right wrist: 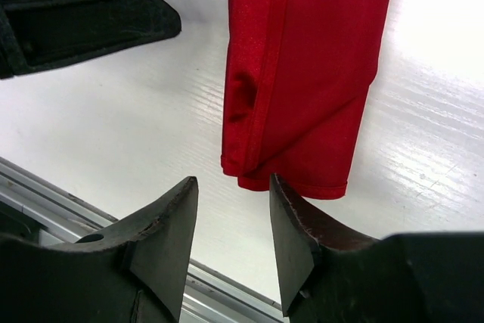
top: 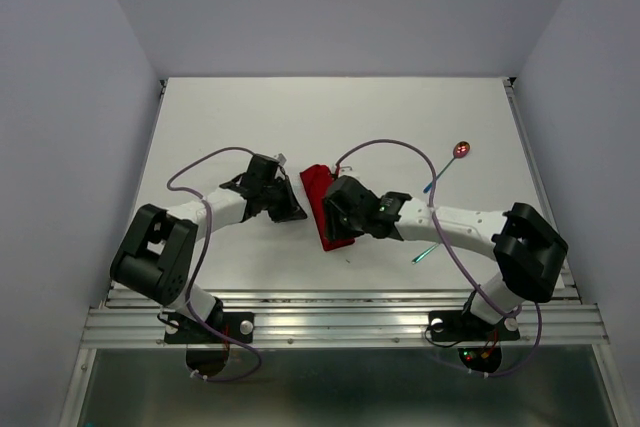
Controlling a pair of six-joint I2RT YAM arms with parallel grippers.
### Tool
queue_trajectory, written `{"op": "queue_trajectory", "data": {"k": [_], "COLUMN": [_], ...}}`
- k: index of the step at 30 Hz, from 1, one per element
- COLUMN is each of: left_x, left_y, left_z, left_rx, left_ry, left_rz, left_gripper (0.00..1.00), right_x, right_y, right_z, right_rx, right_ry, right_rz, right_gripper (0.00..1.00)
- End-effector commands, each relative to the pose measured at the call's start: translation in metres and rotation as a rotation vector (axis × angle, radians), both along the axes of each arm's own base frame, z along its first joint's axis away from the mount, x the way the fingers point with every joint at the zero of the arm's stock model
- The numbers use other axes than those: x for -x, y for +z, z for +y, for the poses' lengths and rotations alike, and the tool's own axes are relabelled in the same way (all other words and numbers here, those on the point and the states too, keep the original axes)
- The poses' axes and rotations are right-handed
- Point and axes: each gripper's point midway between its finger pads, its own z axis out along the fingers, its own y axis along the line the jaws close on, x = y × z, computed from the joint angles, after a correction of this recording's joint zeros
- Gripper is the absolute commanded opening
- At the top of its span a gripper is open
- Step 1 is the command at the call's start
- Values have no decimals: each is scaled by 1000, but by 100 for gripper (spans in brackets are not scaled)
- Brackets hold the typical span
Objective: Fold the napkin into a case and place the utensils inside
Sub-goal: Pick up the smaller rectangle-folded napkin from the center of the board.
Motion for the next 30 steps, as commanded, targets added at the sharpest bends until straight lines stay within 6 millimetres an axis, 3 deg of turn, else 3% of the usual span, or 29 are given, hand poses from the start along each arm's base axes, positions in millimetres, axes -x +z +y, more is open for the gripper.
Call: {"op": "queue_trajectory", "data": {"k": [1,4,6,12,22,30], "left_x": [-20,-26,-33,-40,-37,-37], "left_y": [28,36,40,43,36,29], "left_z": [14,27,39,65,74,75], "left_rx": [-7,-17,-27,-56,-63,-65], "left_ry": [29,57,86,138,153,153], "left_rz": [-86,-105,-123,-133,-124,-112], "left_gripper": [0,0,0,0,0,0], "right_x": [-13,-22,-34,-59,-75,-77], "right_y": [24,19,27,13,-23,-34], "right_z": [11,14,19,28,31,36], "right_rx": [-22,13,30,154,284,329], "right_ry": [3,8,7,37,57,59], "right_rz": [-51,-69,-113,-162,-169,-191], "right_gripper": [49,54,62,63,68,66]}}
